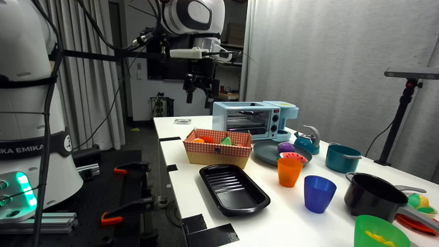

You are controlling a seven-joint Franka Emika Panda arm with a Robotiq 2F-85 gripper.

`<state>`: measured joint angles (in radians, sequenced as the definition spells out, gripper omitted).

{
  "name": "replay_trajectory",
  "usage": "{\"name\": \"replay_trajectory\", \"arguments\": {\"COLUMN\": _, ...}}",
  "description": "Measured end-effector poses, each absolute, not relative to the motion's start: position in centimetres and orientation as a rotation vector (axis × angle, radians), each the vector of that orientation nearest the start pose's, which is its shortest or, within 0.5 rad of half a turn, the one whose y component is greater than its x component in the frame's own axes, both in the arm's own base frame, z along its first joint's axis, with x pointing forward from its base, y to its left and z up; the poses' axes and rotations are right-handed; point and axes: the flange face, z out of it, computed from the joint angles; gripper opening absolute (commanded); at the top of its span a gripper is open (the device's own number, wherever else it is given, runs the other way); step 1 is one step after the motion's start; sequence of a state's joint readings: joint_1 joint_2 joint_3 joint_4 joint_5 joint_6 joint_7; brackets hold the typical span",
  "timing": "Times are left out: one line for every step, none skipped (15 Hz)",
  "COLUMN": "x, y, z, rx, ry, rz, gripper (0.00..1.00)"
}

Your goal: Take the green pear out of the basket and put it on the grey plate, pick up the watermelon from the top of the orange cup and put it in the basket

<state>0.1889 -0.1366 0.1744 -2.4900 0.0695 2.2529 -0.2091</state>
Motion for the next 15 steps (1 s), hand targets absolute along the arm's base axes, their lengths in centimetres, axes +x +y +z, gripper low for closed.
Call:
{"name": "replay_trajectory", "arguments": {"x": 42.0, "y": 16.1, "z": 32.6, "rx": -3.008, "ry": -0.823, "rz": 0.157, "gripper": 1.00}}
{"name": "replay_trajectory", "arguments": {"x": 42.3, "y": 16.2, "z": 32.3, "rx": -3.004, "ry": -0.835, "rz": 0.155, "gripper": 1.00}}
{"name": "replay_trajectory", "arguments": {"x": 42.6, "y": 16.4, "z": 32.0, "rx": -2.999, "ry": -0.846, "rz": 0.154, "gripper": 1.00}}
{"name": "replay_trajectory", "arguments": {"x": 42.8, "y": 16.5, "z": 31.7, "rx": -2.995, "ry": -0.855, "rz": 0.159, "gripper": 1.00}}
{"name": "replay_trajectory", "arguments": {"x": 43.0, "y": 16.8, "z": 31.5, "rx": -2.992, "ry": -0.861, "rz": 0.163, "gripper": 1.00}}
{"name": "replay_trajectory", "arguments": {"x": 43.2, "y": 17.0, "z": 31.3, "rx": -2.989, "ry": -0.867, "rz": 0.167, "gripper": 1.00}}
{"name": "replay_trajectory", "arguments": {"x": 43.3, "y": 17.2, "z": 31.3, "rx": -2.987, "ry": -0.871, "rz": 0.168, "gripper": 1.00}}
{"name": "replay_trajectory", "arguments": {"x": 43.3, "y": 17.3, "z": 31.3, "rx": -2.986, "ry": -0.873, "rz": 0.168, "gripper": 1.00}}
{"name": "replay_trajectory", "arguments": {"x": 43.3, "y": 17.3, "z": 31.3, "rx": -2.985, "ry": -0.873, "rz": 0.168, "gripper": 1.00}}
{"name": "replay_trajectory", "arguments": {"x": 43.4, "y": 17.3, "z": 31.3, "rx": -2.985, "ry": -0.873, "rz": 0.167, "gripper": 1.00}}
{"name": "replay_trajectory", "arguments": {"x": 43.4, "y": 17.3, "z": 31.3, "rx": -2.985, "ry": -0.873, "rz": 0.167, "gripper": 1.00}}
{"name": "replay_trajectory", "arguments": {"x": 43.4, "y": 17.3, "z": 31.3, "rx": -2.985, "ry": -0.873, "rz": 0.166, "gripper": 1.00}}
{"name": "replay_trajectory", "arguments": {"x": 43.4, "y": 17.3, "z": 31.3, "rx": -2.985, "ry": -0.873, "rz": 0.166, "gripper": 1.00}}
{"name": "replay_trajectory", "arguments": {"x": 43.4, "y": 17.3, "z": 31.3, "rx": -2.985, "ry": -0.873, "rz": 0.166, "gripper": 1.00}}
{"name": "replay_trajectory", "arguments": {"x": 43.4, "y": 17.3, "z": 31.3, "rx": -2.985, "ry": -0.873, "rz": 0.166, "gripper": 1.00}}
